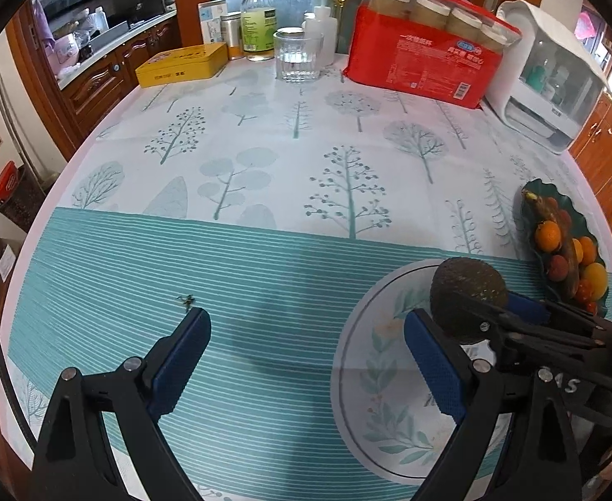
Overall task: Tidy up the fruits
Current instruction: 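Close the right tool around the avocado and lift it, then carry the avocado with the right tool and set it on the green plate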
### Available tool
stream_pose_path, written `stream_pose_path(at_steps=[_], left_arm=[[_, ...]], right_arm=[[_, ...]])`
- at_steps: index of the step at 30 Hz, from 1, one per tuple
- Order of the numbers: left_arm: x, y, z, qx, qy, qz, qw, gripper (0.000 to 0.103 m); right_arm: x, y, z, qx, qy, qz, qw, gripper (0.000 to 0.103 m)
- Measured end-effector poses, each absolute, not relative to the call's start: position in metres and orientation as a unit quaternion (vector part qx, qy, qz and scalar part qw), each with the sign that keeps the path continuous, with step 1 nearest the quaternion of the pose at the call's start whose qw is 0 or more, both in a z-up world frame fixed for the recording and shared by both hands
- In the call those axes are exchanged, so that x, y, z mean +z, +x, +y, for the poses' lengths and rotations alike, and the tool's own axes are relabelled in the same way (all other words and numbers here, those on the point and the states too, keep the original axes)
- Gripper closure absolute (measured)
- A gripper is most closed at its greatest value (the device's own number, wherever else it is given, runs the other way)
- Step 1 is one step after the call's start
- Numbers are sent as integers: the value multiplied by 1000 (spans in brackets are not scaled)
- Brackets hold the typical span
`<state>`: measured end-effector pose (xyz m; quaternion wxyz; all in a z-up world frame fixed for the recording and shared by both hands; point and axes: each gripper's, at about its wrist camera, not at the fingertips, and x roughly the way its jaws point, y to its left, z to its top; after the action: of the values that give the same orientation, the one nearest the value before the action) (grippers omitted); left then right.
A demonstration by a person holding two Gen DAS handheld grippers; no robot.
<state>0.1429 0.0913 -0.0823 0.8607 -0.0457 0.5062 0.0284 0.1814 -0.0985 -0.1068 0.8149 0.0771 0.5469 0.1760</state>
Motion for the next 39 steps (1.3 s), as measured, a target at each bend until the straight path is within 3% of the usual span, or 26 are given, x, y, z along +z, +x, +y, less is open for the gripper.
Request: stream_pose_path(at_steps=[15,19,24,39], left_arm=[[-50,166,-9,-56,2,490,870,9],[-37,183,-49,-81,10,479,874,1],[-22,205,-96,-110,22,451,885,1],[-60,271,-146,-114,6,485,867,1]], right_arm=[[-37,157,-209,91,110,465,874,43],[-25,155,-243,62,109,447,886,43],[-14,168,-289,15,89,427,900,43],[-63,265,-365,-71,68,433,896,43]])
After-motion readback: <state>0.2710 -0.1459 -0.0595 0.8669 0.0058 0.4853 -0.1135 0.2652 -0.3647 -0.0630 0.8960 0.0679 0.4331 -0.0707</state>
